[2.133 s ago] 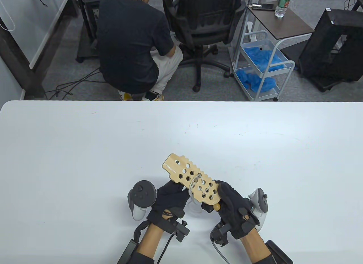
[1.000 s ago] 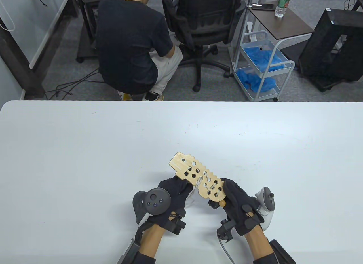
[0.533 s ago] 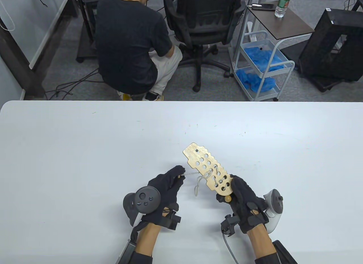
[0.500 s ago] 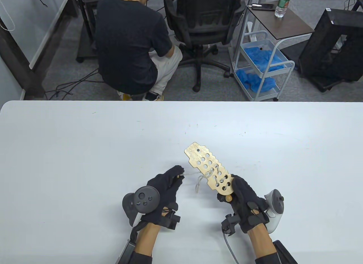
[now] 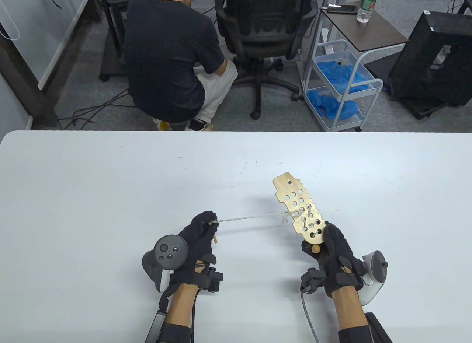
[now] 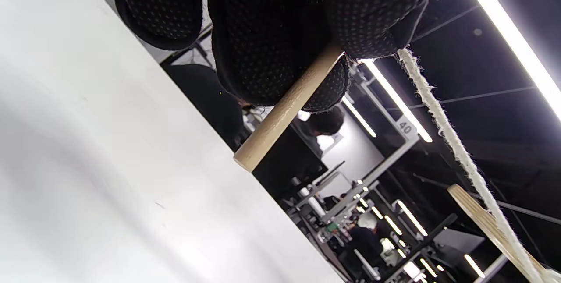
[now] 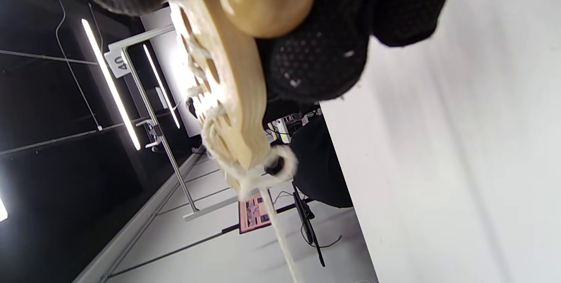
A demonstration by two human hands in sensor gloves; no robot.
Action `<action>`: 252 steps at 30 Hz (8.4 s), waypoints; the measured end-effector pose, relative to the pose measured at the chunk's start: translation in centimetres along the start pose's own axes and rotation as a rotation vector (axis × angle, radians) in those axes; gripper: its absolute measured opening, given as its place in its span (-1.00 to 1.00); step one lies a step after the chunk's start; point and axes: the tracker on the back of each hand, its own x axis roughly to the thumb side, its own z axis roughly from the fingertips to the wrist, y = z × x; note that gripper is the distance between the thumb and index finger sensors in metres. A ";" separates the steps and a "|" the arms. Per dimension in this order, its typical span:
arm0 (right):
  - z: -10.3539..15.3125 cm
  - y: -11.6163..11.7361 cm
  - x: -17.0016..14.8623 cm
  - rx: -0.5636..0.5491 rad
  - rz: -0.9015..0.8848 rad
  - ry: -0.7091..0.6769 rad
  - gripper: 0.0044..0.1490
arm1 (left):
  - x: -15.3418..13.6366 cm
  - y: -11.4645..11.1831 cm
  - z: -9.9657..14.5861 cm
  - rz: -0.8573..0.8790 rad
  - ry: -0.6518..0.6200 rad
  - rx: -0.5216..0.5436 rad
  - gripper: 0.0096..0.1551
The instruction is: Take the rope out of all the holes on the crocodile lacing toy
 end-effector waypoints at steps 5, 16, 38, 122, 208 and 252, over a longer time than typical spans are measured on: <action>-0.1 -0.8 -0.2 -0.049 -0.085 0.022 -0.38 | -0.6 0.1 -0.2 0.023 0.038 0.003 -0.47; -0.3 -2.2 -0.1 -0.112 -0.143 0.019 -0.37 | -1.1 0.7 -0.2 0.051 0.073 0.028 -0.49; 0.0 -3.3 0.4 -0.161 -0.391 -0.017 -0.37 | -3.0 1.8 -0.1 0.205 0.203 0.101 -0.50; 2.6 8.5 -2.6 0.577 0.031 -0.065 -0.39 | 0.5 -4.1 1.0 0.874 0.087 -0.357 -0.54; 4.9 8.1 2.5 0.187 1.027 -0.737 -0.40 | 2.1 -5.9 2.1 0.593 0.121 -0.611 -0.29; 2.5 5.0 1.7 0.040 0.772 -0.437 -0.38 | 1.9 -4.2 1.6 0.462 0.111 -0.444 -0.26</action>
